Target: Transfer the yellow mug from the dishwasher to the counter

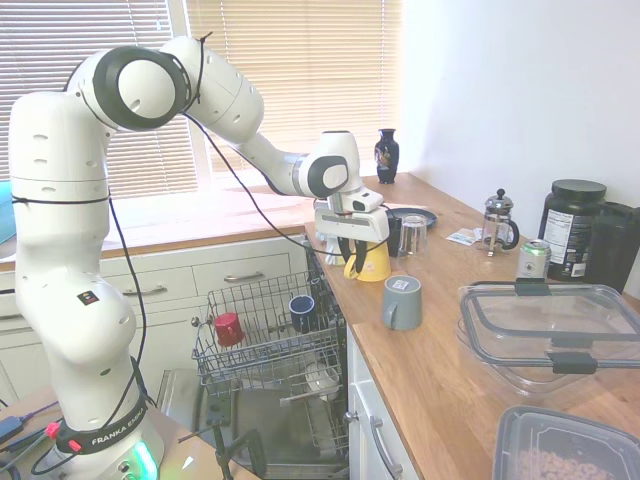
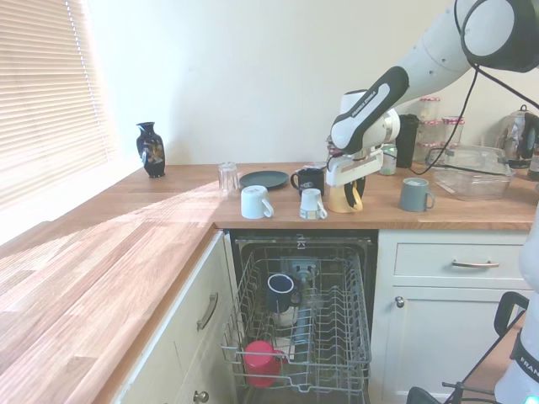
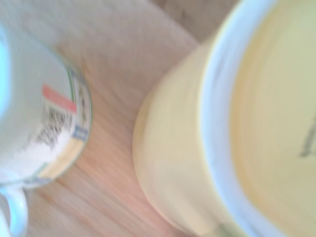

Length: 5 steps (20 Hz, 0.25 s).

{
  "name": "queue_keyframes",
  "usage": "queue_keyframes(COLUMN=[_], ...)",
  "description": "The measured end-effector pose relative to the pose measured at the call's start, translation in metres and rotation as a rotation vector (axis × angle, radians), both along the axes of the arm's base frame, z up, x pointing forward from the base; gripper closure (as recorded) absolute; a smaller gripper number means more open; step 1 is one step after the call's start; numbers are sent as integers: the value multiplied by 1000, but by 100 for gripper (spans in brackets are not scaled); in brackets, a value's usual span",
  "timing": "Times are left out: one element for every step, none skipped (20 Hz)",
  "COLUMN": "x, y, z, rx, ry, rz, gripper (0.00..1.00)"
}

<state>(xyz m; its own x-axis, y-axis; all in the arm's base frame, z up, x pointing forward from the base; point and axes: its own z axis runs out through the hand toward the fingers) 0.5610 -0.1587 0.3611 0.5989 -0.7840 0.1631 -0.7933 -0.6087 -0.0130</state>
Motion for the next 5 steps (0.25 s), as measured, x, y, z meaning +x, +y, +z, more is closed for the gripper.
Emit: queue_keyframes(x=[0,0,-1,-4,-9], y=[0,0,0,2,4], z=[4,11,20,30,40], rx=[-2,-3,-5,-6,-5], ry=[-11,-25,-40,-57,-70], rz=[-3,-5,-6,-8,-9], gripper=[0,0,0,0,0])
